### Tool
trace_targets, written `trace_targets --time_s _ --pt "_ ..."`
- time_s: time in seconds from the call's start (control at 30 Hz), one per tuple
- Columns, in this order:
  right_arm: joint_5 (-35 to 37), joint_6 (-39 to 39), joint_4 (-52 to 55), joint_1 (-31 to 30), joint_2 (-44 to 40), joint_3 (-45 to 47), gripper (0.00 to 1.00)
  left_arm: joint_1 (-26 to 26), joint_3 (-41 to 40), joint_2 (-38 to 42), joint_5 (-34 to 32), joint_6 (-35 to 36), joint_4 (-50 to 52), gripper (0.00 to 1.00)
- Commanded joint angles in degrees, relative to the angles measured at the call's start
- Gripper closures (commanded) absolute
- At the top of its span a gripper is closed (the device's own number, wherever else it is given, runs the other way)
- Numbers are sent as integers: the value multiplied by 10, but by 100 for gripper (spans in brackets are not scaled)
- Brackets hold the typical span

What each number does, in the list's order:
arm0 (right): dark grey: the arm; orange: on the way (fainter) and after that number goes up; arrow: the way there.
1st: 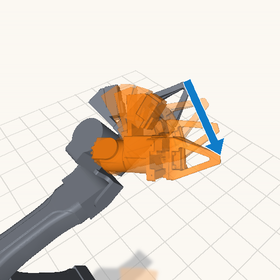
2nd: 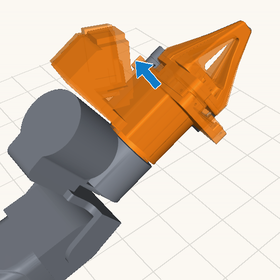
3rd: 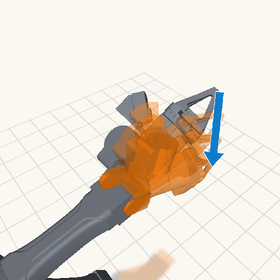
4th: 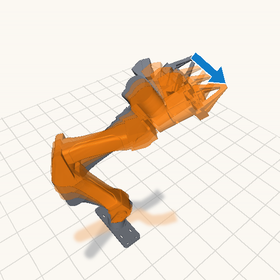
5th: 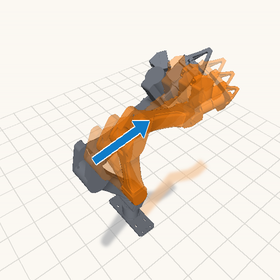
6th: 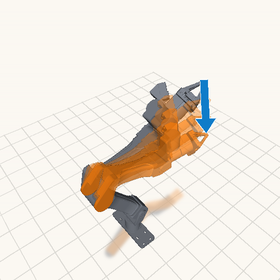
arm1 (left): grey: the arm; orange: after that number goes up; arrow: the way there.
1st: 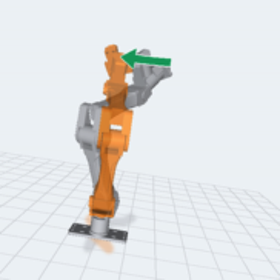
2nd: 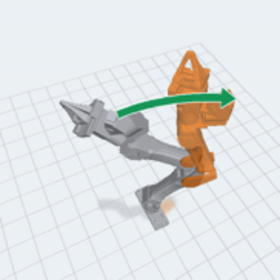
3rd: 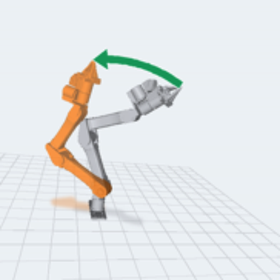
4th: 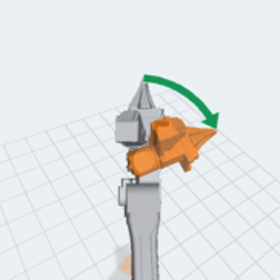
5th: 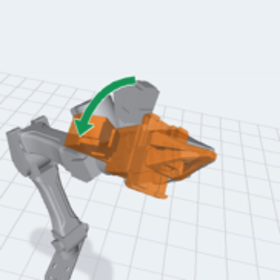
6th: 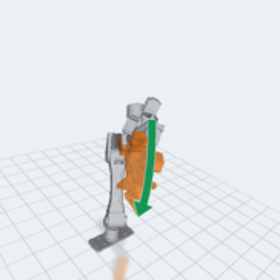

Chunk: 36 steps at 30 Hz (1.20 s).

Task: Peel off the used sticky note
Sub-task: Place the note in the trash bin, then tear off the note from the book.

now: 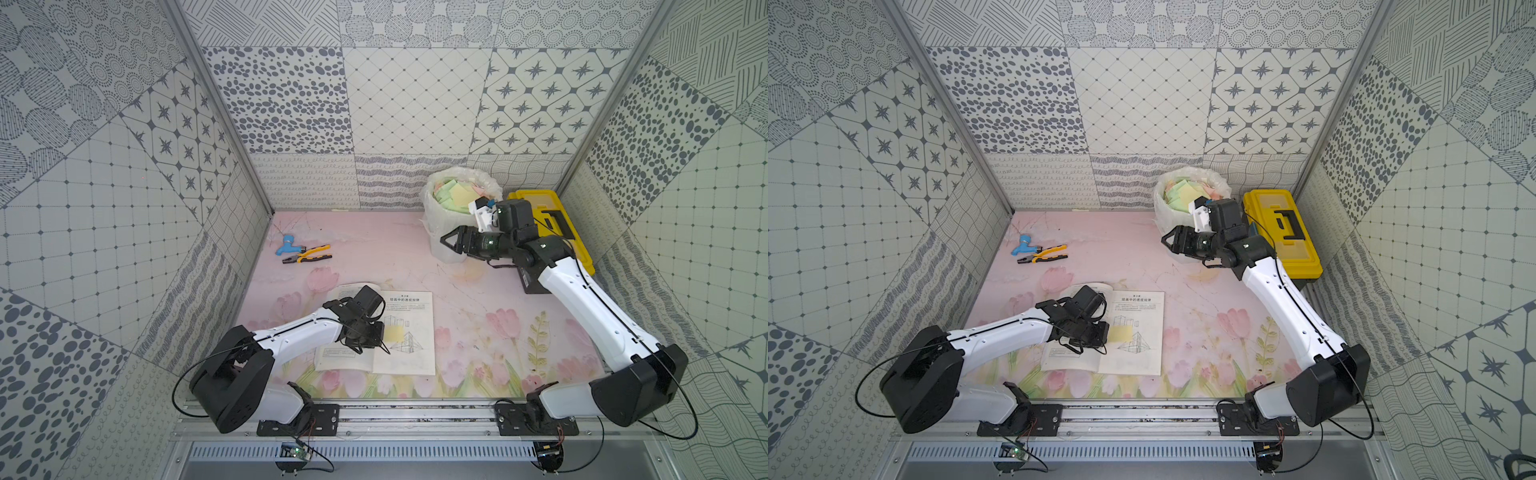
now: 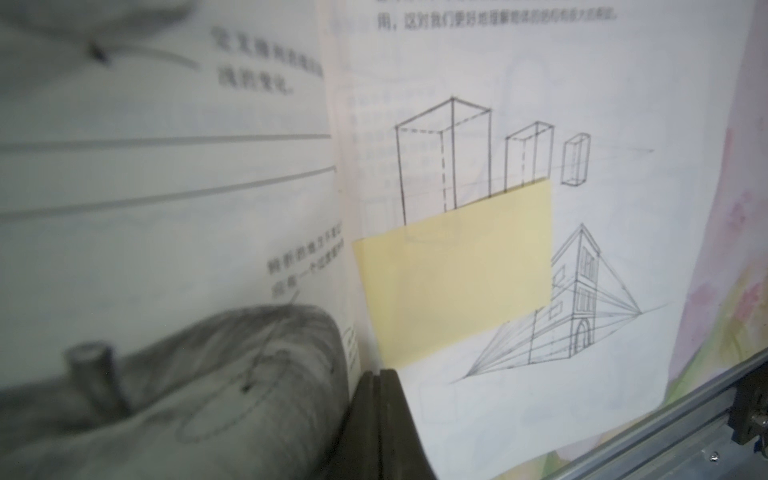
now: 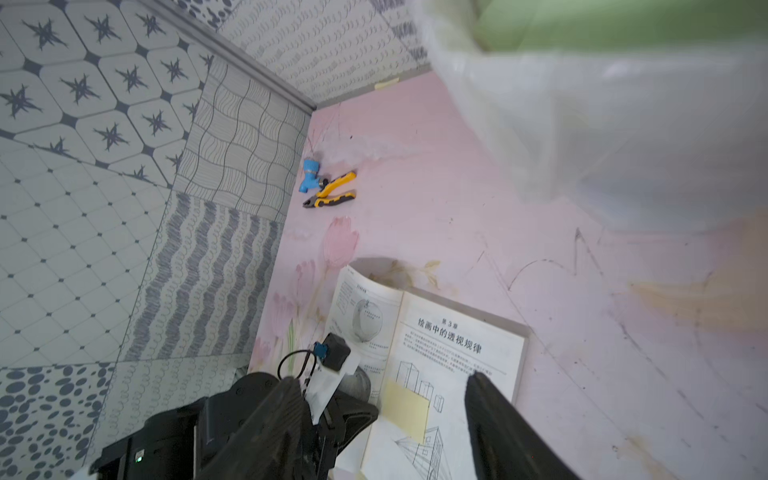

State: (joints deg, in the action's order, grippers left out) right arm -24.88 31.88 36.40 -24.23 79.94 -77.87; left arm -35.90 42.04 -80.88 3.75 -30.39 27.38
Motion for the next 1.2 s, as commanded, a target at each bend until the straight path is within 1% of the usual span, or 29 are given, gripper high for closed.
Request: trace_targets --time_s 0.0,0.2,0.33,0.47,0.6,0.77,0.93,1.17 --pt "-2 23 -52 -27 -14 50 33 1 4 -9 -52 4 48 100" --pt "-1 60 -97 -103 0 148 33 0 -1 -6 -50 4 45 100" --pt "-1 84 -128 -140 17 195 32 1 -8 0 -47 2 38 100" --pt "-20 112 -173 -177 51 226 32 1 -13 -1 -42 -1 33 100" --pt "-37 133 -212 -208 100 239 32 1 -21 4 -39 -4 26 100" --pt "-58 166 -276 -231 154 254 32 1 -27 8 -38 -5 22 100" --pt "-70 192 -322 -237 189 269 33 1 -27 7 -37 -3 19 100" --pt "-80 219 -366 -240 218 286 41 1 -32 7 -36 -5 13 100"
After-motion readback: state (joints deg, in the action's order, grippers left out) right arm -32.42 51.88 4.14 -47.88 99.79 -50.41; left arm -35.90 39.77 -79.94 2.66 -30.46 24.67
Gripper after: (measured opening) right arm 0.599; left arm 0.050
